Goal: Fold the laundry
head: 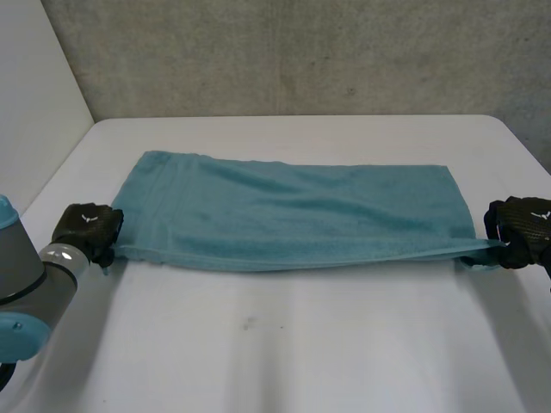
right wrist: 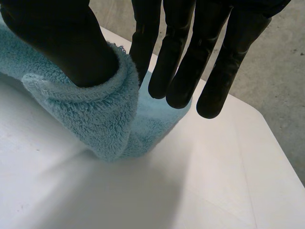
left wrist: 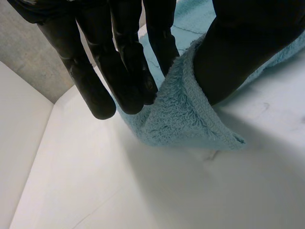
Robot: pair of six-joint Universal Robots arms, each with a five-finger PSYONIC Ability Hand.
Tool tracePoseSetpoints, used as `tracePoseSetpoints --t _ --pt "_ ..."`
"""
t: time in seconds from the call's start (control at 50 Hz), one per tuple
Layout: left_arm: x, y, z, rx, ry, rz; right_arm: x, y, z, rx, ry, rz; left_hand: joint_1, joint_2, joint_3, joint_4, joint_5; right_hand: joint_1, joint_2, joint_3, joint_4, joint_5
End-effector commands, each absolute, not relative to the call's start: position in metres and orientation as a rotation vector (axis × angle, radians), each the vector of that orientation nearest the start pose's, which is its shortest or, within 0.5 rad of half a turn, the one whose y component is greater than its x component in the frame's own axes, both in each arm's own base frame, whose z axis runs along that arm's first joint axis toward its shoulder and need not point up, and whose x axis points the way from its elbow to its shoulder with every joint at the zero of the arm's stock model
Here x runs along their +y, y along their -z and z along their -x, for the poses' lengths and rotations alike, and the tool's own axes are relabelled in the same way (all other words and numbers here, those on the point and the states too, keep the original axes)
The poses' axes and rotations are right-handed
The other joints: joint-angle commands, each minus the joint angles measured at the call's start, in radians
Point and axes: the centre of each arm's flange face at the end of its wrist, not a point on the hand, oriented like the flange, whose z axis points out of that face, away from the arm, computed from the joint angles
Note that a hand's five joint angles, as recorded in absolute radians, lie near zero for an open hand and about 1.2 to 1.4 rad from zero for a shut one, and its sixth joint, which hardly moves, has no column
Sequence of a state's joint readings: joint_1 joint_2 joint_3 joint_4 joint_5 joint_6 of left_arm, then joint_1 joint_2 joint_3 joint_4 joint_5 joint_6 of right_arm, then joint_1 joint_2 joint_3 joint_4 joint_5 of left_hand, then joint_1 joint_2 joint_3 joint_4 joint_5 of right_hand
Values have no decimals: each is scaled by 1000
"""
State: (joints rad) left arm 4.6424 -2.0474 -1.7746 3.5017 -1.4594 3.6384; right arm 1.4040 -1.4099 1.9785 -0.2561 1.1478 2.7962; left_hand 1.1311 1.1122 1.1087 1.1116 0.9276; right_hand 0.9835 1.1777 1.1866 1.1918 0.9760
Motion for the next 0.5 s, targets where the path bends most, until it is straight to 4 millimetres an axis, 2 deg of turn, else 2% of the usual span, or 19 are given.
tracePoseSetpoints --t 0.02,0.1,0.12,0.14,0.16,0.18,0.2,0.22,0.24,0.26,0.3,0.32,0.38,0.42,0.46,0.5 --pt "-325 -148 162 2235 1786 -745 -296 -176 -122 2408 1890 658 265 284 288 285 294 413 219 210 204 246" --pt "-316 -184 162 2139 1872 -737 -294 -192 -121 2411 1968 766 265 284 288 285 294 413 219 210 204 246" --pt "-316 -184 162 2139 1872 -737 -293 -198 -121 2408 1988 796 265 284 288 285 294 413 219 210 204 246" --pt "-312 -193 162 2117 1889 -737 -288 -210 -121 2407 2011 856 265 284 288 285 294 413 219 210 204 246" --pt "-303 -221 161 2041 1940 -728 -286 -218 -122 2404 2023 886 265 284 288 285 294 413 219 210 204 246" --pt "-299 -232 160 2014 1955 -726 -286 -218 -122 2404 2024 886 265 284 288 285 294 413 219 210 204 246" --pt "-295 -241 160 1991 1969 -725 -284 -226 -122 2406 2035 912 265 284 288 285 294 413 219 210 204 246" --pt "-291 -251 159 1970 1981 -719 -278 -245 -122 2403 2057 958 265 284 288 285 294 413 219 210 204 246" --pt "-282 -267 157 1937 1998 -713 -275 -254 -122 2402 2061 978 265 284 288 285 294 413 219 210 204 246" --pt "-277 -275 156 1923 2005 -711 -275 -254 -122 2402 2061 979 265 284 288 285 294 413 219 210 204 246" --pt "-269 -286 154 1905 2012 -704 -264 -291 -120 2418 2069 1049 265 284 288 285 294 413 219 210 204 246" --pt "-262 -293 152 1910 1998 -710 -262 -296 -120 2428 2061 1067 265 284 288 285 294 413 219 210 204 246" --pt "-255 -294 149 1943 1938 -737 -258 -305 -120 2463 2003 1172 265 284 288 285 294 413 219 210 204 246" --pt "-250 -286 148 1984 1859 -784 -257 -303 -119 2489 1959 1244 265 284 288 285 294 413 219 210 204 246" --pt "-248 -280 149 1997 1823 -824 -261 -293 -118 2523 1868 1364 265 284 288 285 294 413 219 210 204 246" --pt "-251 -266 150 2026 1775 -882 -266 -285 -118 2531 1807 1455 265 284 288 285 294 413 219 210 204 246"
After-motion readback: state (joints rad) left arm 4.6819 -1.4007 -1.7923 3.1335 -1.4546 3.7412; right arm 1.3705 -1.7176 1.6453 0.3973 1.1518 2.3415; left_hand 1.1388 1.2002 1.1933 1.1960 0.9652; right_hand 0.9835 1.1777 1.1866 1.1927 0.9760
